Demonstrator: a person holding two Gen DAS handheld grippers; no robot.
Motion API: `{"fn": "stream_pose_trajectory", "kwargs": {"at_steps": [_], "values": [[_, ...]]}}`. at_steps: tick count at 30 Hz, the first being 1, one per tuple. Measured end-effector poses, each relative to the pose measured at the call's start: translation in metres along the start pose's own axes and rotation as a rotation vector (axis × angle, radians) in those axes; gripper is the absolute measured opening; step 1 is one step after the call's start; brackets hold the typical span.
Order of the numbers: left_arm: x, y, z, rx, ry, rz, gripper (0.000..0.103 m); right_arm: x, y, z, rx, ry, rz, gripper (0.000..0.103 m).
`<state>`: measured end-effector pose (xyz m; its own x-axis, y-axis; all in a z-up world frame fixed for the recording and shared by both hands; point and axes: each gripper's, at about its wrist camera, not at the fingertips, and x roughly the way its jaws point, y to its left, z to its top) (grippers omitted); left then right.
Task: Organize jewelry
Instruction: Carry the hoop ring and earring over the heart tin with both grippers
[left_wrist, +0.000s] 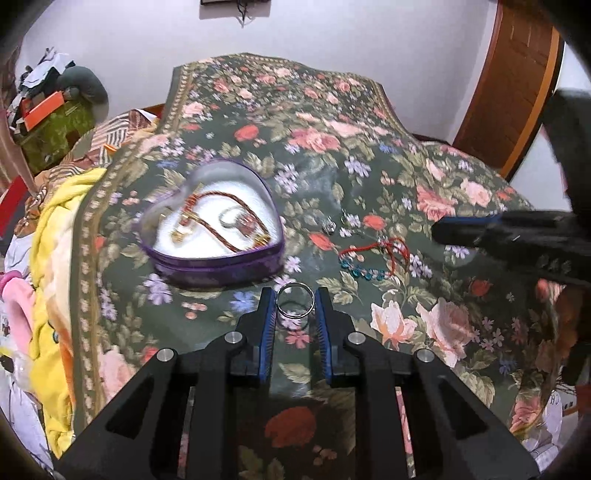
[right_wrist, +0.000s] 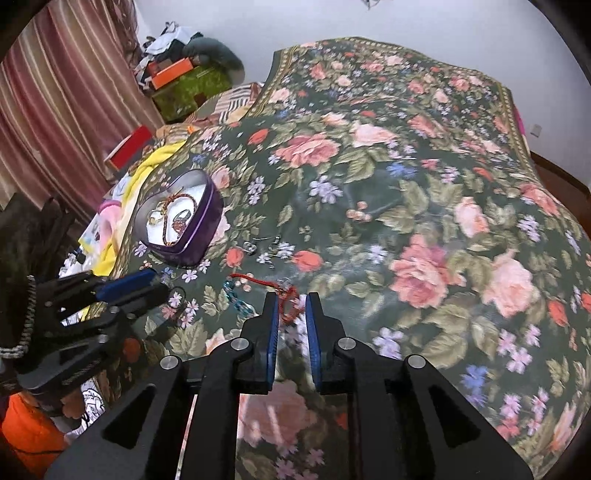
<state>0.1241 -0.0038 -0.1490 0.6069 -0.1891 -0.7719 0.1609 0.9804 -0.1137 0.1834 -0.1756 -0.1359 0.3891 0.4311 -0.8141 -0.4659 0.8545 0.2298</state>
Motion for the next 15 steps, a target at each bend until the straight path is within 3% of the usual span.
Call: {"fn": "stream_pose_trajectory", "kwargs": {"at_steps": [3, 5, 7, 15], "values": [[-0.011, 0.006, 0.005, -0.008, -0.032, 0.001, 0.021, 0.008, 0.008, 0.008, -0.022, 0.011, 0.006, 0.019], [-0.019, 0.01, 0.009, -0.015, -0.059, 0.001, 0.021, 0.014, 0.014, 0.015, -0.036, 0.013, 0.004, 0.037], [-0.026, 0.015, 0.014, -0.022, -0.084, 0.002, 0.021, 0.019, 0.019, 0.019, -0.047, 0.002, 0.009, 0.044], [-0.031, 0.038, 0.029, -0.042, -0.134, 0.03, 0.021, 0.056, 0.029, 0.031, -0.101, 0.059, -0.031, 0.043]]}}
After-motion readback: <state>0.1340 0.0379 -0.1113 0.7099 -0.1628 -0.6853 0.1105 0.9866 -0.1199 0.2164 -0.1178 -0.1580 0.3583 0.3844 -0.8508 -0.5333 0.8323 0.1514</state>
